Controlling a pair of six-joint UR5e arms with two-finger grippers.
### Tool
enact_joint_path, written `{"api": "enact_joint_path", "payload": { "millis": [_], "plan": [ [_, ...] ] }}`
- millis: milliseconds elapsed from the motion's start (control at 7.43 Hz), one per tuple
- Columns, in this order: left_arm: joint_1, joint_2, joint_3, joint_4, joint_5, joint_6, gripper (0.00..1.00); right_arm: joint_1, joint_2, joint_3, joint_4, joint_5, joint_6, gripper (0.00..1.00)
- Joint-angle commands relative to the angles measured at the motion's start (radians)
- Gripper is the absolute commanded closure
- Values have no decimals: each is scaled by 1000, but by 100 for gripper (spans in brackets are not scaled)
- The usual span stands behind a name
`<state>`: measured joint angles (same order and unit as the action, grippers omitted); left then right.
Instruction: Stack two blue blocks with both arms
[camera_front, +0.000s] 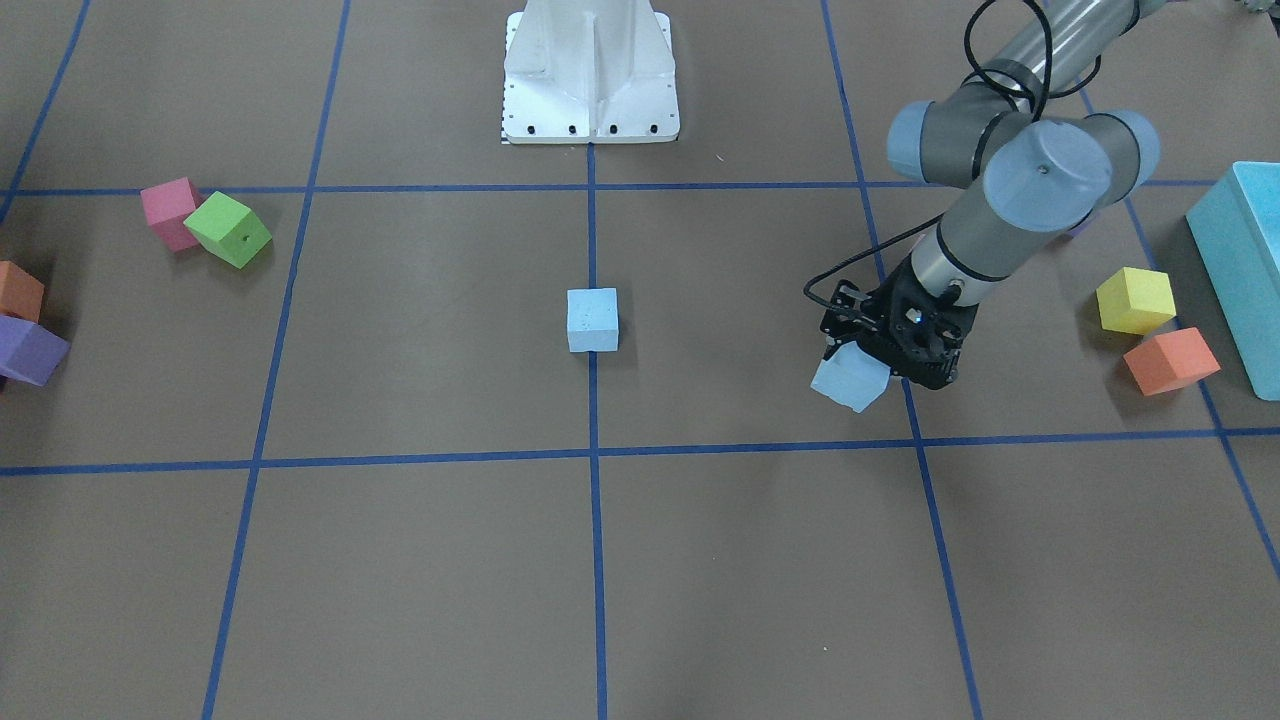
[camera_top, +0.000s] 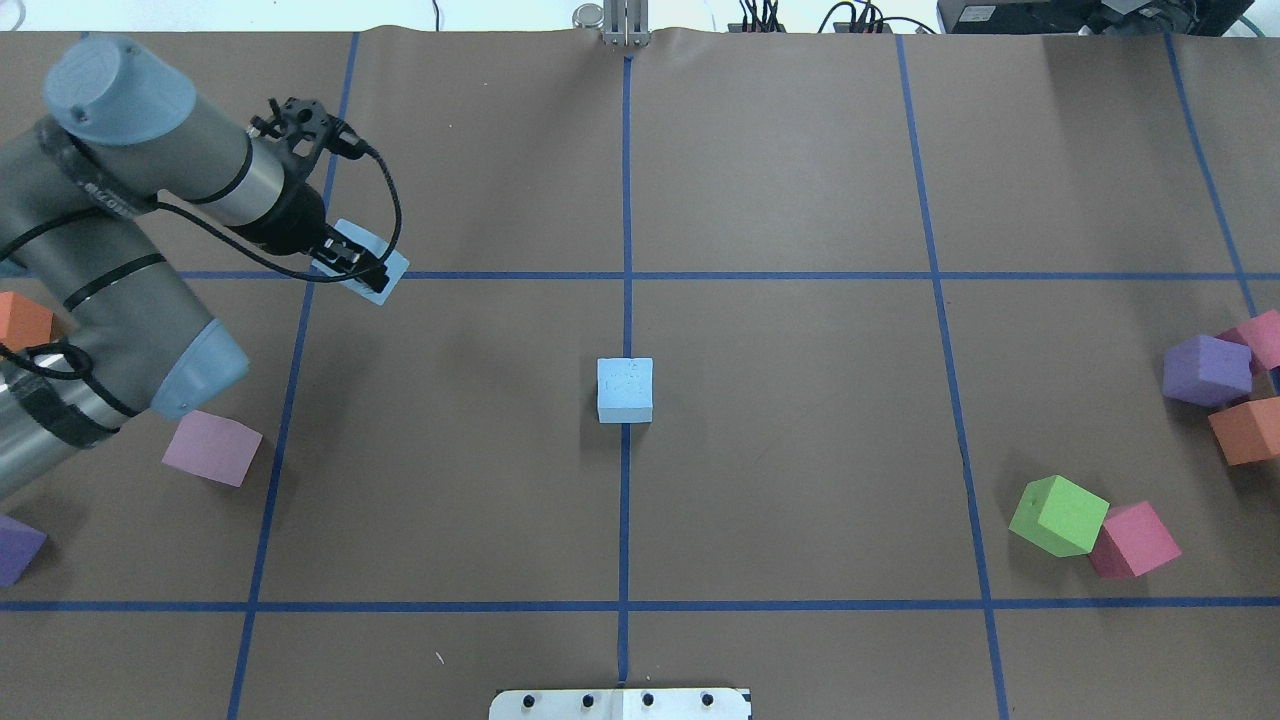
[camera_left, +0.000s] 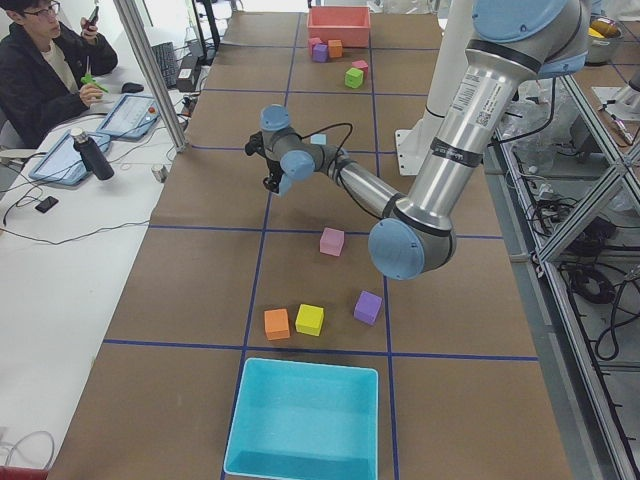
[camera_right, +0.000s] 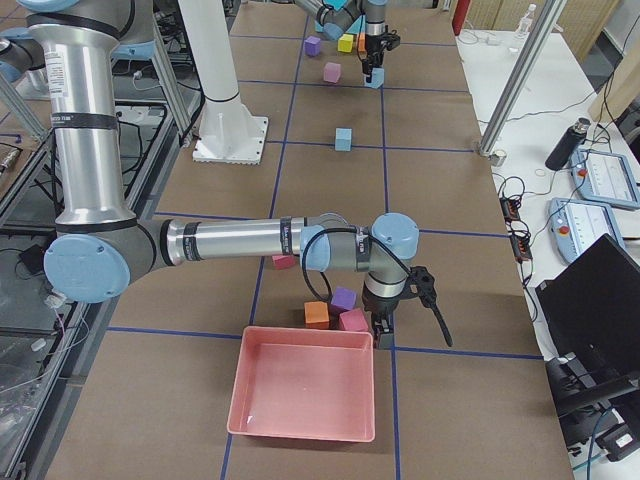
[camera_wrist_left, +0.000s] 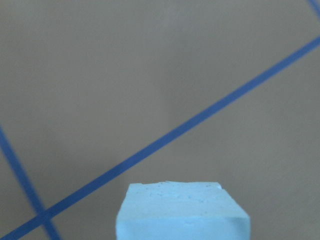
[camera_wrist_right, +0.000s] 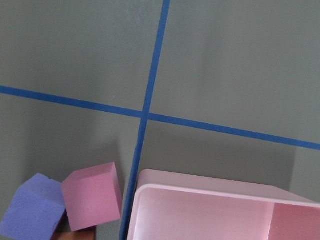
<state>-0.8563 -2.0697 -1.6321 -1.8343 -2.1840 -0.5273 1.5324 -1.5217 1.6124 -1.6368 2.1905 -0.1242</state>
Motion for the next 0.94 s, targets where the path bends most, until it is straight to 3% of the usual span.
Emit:
{"api": "enact_joint_path", "payload": {
  "millis": [0,135,404,673,808],
  "plan": [
    [57,-148,-2,118,28,-220,55,0,0,-11,0,0,1,0],
    [115,-202,-2,163,88,-322,55,0,0,-12,0,0,0,0],
    [227,-382,4,448,174,-452,55,0,-6,-12,-1,2,0,0],
    [301,-414,40,458,184,-584,55,0,-6,-12,0,2,0,0],
    [336,-428,78,452,235,-618,55,0,-6,-12,0,2,0,0]
  ]
}}
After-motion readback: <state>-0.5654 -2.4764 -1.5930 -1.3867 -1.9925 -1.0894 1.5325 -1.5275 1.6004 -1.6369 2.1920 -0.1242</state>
